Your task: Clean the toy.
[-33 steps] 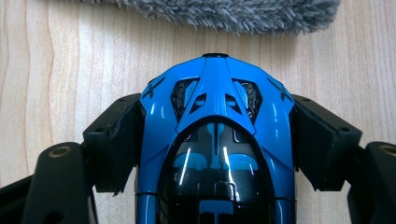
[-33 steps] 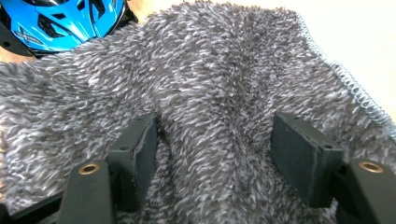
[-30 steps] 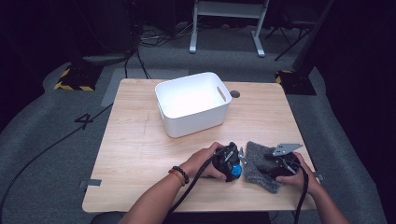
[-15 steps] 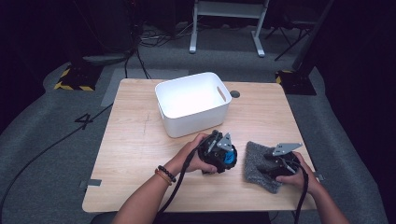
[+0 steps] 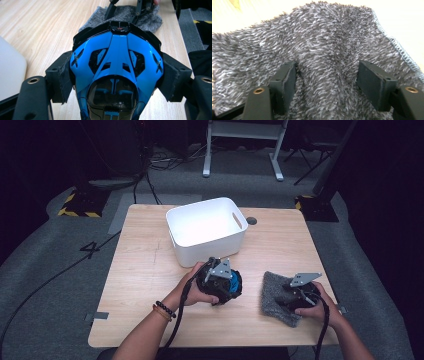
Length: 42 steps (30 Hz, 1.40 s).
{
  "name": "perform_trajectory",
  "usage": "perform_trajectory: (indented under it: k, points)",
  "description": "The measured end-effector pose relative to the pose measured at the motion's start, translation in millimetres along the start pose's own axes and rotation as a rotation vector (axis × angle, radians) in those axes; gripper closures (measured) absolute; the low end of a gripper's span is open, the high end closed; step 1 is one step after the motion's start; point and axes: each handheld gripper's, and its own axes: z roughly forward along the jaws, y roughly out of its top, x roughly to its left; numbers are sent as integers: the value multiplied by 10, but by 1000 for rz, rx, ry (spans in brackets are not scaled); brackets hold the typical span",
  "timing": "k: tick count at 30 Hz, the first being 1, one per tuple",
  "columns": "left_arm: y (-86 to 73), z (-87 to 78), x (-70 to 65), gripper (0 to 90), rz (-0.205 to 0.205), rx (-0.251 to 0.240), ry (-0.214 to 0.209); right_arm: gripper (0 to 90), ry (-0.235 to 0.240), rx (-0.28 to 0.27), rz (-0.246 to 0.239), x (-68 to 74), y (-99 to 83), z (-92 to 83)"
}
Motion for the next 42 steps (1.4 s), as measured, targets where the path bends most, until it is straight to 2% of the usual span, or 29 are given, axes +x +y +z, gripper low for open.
perform_trajectory:
  k: [10, 15, 19, 23, 27, 31, 33, 36, 42]
  points:
    - [-81, -155, -28, 254, -12, -100, -24, 264, -3, -41, -7, 67, 168, -12]
    - [-119, -215, -39, 254, -22, -120, -19, 241, -2, -40, -8, 93, 254, 46]
    - [-160, -263, -72, 255, -19, -134, -18, 215, -8, -3, 5, 58, 203, 90]
    - [-194, -282, -104, 255, -22, -130, -23, 186, -11, 0, 35, 6, 82, 23]
    - [-224, -263, -114, 254, -27, -119, -31, 161, -21, 26, 48, -18, -17, -11]
    - [-259, -253, -108, 254, -40, -120, -34, 161, 2, 31, 68, -34, -41, 26]
    - [-271, -259, -95, 254, -44, -128, -35, 197, 4, 36, 66, -33, -33, 24]
    - [-286, -273, -84, 254, -52, -146, -32, 380, 29, 23, 49, -3, -23, -4]
    - [-295, -295, -82, 255, -50, -162, -24, 609, 43, 12, 60, 8, -2, -15]
